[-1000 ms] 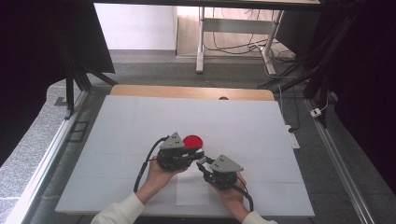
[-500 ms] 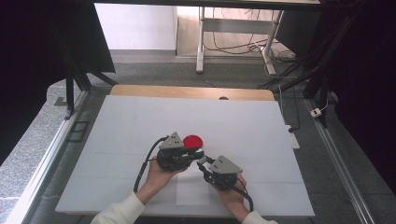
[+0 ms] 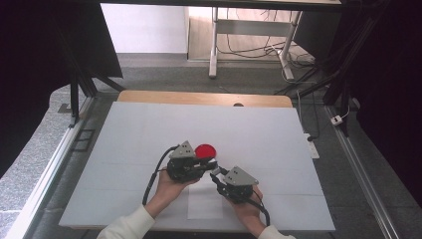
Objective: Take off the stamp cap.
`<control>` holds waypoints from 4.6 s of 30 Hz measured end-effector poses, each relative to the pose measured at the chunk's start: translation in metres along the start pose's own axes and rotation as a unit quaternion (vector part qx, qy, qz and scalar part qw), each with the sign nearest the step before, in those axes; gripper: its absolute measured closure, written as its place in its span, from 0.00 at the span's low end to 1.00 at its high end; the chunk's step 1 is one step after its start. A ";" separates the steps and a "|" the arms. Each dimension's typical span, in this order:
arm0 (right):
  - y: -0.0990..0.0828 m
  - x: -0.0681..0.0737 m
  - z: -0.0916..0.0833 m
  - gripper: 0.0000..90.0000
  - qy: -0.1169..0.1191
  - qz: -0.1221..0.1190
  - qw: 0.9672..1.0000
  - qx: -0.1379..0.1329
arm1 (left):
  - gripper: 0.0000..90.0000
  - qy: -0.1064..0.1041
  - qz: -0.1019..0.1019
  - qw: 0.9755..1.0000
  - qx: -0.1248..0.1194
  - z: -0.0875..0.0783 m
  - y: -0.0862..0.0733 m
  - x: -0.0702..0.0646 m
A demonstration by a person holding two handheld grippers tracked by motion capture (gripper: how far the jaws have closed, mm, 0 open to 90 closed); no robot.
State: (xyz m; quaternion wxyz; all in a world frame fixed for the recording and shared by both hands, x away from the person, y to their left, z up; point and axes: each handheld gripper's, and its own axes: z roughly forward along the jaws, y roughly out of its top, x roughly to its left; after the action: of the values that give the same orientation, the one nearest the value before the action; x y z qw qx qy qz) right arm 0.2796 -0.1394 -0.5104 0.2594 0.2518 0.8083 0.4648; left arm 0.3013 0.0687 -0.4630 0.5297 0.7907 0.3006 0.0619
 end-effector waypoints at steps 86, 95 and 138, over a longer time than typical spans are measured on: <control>0.000 -0.004 -0.003 0.73 0.005 -0.021 1.000 0.005 | 0.84 -0.001 -0.020 1.000 -0.022 -0.006 -0.001 0.001; -0.006 -0.008 -0.003 0.73 0.003 0.008 1.000 0.008 | 0.99 0.005 -0.020 0.999 -0.046 -0.022 0.002 0.008; -0.003 0.003 -0.006 0.73 0.001 -0.020 1.000 -0.017 | 0.84 -0.028 -0.056 0.998 -0.005 0.000 -0.003 0.005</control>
State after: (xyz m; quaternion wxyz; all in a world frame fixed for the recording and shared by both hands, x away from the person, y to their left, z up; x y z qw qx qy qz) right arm 0.2731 -0.1423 -0.5110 0.2725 0.2305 0.8053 0.4735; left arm 0.3043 0.0726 -0.4666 0.5441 0.7717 0.3291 0.0118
